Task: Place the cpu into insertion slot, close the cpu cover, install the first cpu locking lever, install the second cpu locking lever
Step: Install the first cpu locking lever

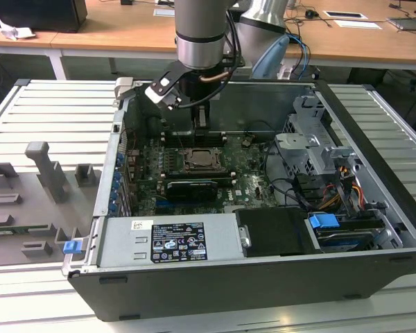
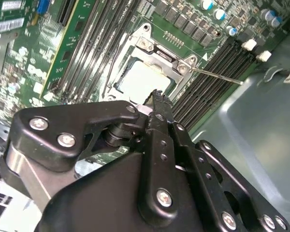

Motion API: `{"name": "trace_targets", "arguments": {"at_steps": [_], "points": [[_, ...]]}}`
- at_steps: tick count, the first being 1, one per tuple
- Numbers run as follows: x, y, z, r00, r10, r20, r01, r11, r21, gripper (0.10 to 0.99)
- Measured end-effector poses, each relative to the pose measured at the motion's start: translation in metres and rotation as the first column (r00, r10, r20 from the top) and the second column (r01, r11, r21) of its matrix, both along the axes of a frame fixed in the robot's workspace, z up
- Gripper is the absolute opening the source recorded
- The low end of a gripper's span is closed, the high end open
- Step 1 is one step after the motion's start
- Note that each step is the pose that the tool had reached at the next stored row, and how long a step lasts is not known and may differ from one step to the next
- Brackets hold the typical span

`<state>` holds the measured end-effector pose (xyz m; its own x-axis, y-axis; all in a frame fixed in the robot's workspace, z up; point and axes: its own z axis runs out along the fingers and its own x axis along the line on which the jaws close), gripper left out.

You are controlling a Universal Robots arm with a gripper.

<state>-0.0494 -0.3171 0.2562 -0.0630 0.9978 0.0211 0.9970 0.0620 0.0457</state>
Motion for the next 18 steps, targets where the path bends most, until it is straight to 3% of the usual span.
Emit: {"name": "trace_targets", "arguments": {"at_steps": [3, 6, 10, 13, 16, 18], "points": [[0.0000, 0.0000, 0.0000, 0.9978, 0.066, 0.0000, -0.066, 0.9978, 0.000, 0.106], [0.0000, 0.0000, -0.0002, 0.9912, 0.132, 0.0001, -0.132, 0.9912, 0.000, 0.106], [0.0000, 0.0000, -0.0005, 0.9788, 0.205, -0.0082, -0.205, 0.9788, 0.000, 0.106], [0.0000, 0.0000, -0.0006, 0.9660, 0.258, -0.0086, -0.258, 0.9660, 0.000, 0.106], [0.0000, 0.0000, -0.0006, 0.9459, 0.324, -0.0086, -0.324, 0.9459, 0.000, 0.106], [0.0000, 0.0000, -0.0006, 0.9362, 0.351, -0.0086, -0.351, 0.9362, 0.000, 0.106]]}}
